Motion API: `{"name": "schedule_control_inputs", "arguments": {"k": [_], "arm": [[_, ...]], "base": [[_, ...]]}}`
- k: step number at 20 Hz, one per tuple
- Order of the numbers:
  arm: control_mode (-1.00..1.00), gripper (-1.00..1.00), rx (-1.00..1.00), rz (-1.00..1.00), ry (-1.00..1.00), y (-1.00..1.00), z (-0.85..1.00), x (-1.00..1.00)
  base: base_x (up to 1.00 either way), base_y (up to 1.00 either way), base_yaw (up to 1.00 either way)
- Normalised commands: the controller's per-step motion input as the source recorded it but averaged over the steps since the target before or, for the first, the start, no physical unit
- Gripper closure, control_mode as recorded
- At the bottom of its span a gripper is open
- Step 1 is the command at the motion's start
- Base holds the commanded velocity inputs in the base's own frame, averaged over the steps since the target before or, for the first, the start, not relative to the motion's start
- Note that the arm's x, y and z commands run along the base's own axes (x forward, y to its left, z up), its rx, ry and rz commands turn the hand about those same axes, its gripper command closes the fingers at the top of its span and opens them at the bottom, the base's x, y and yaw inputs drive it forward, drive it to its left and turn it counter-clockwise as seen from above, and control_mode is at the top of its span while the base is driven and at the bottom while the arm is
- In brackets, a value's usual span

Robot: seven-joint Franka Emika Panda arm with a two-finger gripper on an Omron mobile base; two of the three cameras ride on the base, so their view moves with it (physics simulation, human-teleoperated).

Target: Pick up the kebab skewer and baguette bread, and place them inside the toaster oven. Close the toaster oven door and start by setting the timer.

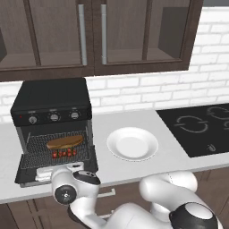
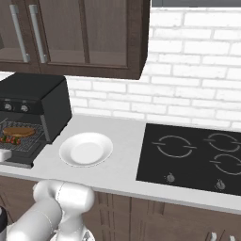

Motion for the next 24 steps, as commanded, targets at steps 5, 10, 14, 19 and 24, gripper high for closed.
{"name": "schedule_control_inputs", "arguments": {"k": [5,10,14,19,24], "arm": [[-1.0,-1.0,0.0,0.0,0.0,0.0,0.0,0.21],[-1.0,-1.0,0.0,0.0,0.05,0.0,-0.06,0.06],[-1.0,-1.0,0.0,0.0,0.05,0.0,-0.18,0.0],[-1.0,-1.0,0.0,0.0,0.0,0.0,-0.01,0.08],[-1.0,-1.0,0.0,0.0,0.02,0.0,0.0,0.05]], "base": [[0.0,0.0,0.0],[0.0,0.0,0.0],[0.0,0.0,0.0],[0.0,0.0,0.0],[0.0,0.0,0.0]]}}
